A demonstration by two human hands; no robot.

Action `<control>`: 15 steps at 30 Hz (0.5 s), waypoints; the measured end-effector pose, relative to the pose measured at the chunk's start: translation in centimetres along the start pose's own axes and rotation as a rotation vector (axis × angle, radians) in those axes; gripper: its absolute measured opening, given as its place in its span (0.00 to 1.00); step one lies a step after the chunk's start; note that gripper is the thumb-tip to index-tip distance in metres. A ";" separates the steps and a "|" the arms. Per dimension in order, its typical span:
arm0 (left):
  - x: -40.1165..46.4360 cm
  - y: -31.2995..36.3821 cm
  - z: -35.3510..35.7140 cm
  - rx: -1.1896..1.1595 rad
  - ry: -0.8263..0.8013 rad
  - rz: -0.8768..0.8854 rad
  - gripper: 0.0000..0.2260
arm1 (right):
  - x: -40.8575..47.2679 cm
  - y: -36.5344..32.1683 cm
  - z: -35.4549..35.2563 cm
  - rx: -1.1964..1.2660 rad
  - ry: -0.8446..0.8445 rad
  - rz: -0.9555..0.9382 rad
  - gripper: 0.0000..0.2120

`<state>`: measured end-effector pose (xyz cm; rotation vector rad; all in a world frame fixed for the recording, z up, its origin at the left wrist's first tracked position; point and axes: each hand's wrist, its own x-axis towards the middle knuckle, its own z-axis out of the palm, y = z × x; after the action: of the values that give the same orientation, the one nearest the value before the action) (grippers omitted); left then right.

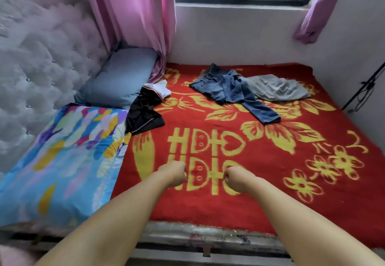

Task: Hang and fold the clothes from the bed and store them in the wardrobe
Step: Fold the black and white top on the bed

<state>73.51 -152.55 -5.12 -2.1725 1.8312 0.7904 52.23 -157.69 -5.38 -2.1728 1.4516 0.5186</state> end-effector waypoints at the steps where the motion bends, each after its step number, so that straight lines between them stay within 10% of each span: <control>1: 1.0 -0.5 -0.3 0.003 -0.020 -0.008 0.15 | 1.3 -0.6 -0.1 0.007 -0.017 -0.001 0.16; 15: 17.0 -13.0 -0.7 -0.224 -0.131 -0.260 0.18 | 26.9 -7.2 -0.9 0.122 -0.151 -0.106 0.14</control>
<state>87.76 -164.54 -15.69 -2.3649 1.4195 1.0919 68.88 -176.01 -18.21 -2.0544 1.2485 0.5303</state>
